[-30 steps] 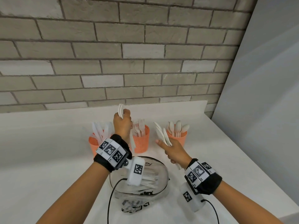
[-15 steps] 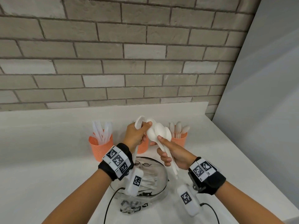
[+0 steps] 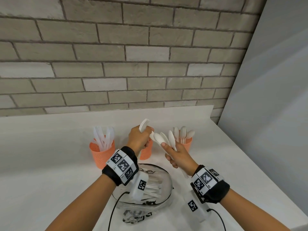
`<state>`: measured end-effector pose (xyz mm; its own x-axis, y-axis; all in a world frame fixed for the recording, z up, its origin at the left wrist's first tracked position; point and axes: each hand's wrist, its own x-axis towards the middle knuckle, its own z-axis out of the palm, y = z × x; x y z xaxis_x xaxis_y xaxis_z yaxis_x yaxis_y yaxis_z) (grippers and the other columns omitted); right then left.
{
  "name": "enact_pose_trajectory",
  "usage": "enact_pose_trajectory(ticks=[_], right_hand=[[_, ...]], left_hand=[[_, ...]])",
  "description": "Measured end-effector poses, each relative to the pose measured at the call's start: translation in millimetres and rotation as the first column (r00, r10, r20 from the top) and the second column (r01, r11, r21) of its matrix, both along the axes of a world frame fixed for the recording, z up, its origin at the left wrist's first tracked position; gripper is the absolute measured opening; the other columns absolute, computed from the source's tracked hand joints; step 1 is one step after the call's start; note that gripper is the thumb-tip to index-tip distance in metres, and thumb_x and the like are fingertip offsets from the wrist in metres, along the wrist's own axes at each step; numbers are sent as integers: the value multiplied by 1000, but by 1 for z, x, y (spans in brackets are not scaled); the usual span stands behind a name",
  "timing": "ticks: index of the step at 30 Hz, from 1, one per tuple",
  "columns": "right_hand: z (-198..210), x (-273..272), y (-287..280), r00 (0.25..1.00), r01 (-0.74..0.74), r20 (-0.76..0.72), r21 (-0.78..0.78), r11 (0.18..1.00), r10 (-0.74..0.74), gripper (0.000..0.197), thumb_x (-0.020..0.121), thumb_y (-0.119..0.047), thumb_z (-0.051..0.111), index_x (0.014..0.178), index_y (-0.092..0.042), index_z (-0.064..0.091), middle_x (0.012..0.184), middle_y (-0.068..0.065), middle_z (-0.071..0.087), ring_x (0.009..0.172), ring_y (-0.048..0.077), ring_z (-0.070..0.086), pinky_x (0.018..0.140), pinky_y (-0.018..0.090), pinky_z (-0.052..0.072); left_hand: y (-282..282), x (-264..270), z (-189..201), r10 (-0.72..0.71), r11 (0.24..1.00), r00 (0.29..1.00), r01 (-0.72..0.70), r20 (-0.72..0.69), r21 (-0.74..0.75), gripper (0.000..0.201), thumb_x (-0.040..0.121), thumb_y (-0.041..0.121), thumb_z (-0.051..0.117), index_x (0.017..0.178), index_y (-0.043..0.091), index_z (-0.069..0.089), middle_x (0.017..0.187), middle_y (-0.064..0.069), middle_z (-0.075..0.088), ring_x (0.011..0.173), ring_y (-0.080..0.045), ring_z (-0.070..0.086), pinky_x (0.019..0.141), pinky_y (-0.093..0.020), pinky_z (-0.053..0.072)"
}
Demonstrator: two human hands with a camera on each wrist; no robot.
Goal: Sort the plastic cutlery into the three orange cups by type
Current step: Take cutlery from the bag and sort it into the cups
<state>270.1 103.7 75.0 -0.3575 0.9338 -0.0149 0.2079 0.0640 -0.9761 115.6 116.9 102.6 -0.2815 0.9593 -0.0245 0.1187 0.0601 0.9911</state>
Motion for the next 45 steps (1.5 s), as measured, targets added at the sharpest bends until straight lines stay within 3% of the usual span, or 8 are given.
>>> enact_pose_trajectory(ticks=[8, 14, 19, 25, 29, 36, 40, 45], right_hand=[[-2, -6, 6, 998, -55, -14, 80, 995, 57, 25, 99, -35, 34, 96, -21, 54, 50, 4, 54, 29, 11, 41, 33, 19, 35], [2, -2, 7, 995, -86, -38, 70, 994, 89, 39, 98, -40, 33, 87, -12, 59, 41, 2, 52, 28, 14, 44, 37, 22, 39], [4, -3, 8, 990, -143, 15, 108, 984, 142, 8, 92, -24, 56, 87, -18, 58, 44, -1, 53, 29, 11, 47, 35, 22, 40], [5, -4, 15, 1000, 11, 18, 22, 1000, -12, 4, 87, 0, 55, 87, -5, 57, 45, 0, 48, 34, 10, 45, 40, 24, 42], [6, -1, 21, 986, 164, -38, 9, 986, -163, 16, 84, -7, 62, 75, -19, 56, 45, -4, 44, 33, 5, 38, 37, 22, 34], [24, 24, 46, 826, 489, -329, 14, 872, -458, 25, 81, -14, 70, 65, -14, 51, 39, -10, 47, 30, 0, 44, 33, 14, 34], [35, 40, 72, 631, 665, -480, -71, 744, -610, 24, 78, -17, 72, 73, -11, 49, 57, 1, 46, 32, -1, 42, 36, 15, 36], [39, 39, 96, 531, 708, -596, -78, 702, -602, 37, 84, -20, 67, 56, -17, 43, 36, -10, 44, 34, 2, 41, 41, 17, 40]], left_hand=[[-4, 13, -1, -159, 987, 987, 160, 30, -35, 10, 91, 19, 52, 84, 12, 54, 53, -2, 46, 31, -6, 40, 33, -15, 28], [-5, 14, 1, -222, 975, 974, 223, 45, -10, 34, 89, 30, 59, 61, 14, 50, 44, 2, 43, 30, -5, 37, 33, -14, 28], [-2, 19, 0, -189, 979, 981, 191, -37, 72, 31, 83, 30, 68, 64, 10, 54, 32, 8, 46, 28, -2, 39, 34, -14, 31], [-4, 33, -2, -219, 963, 960, 242, -177, 120, 27, 82, 29, 68, 61, 21, 54, 41, 11, 52, 36, 3, 48, 41, -9, 34], [-5, 38, 7, -263, 954, 958, 275, -112, 120, 20, 88, 32, 60, 79, 16, 63, 39, 12, 50, 40, 1, 45, 43, -11, 33], [7, 12, 18, -83, 986, 965, 43, 249, 161, 35, 94, 34, 50, 64, 15, 49, 38, 9, 44, 42, -9, 40, 44, -18, 37], [22, -13, 32, 114, 949, 947, -193, 300, 248, 37, 93, 38, 50, 63, 18, 46, 37, 10, 42, 39, -6, 39, 47, -21, 38], [45, -31, 36, 188, 906, 956, -257, 225, 337, 45, 94, 44, 45, 58, 15, 46, 36, 3, 50, 45, -12, 53, 62, -26, 47]])
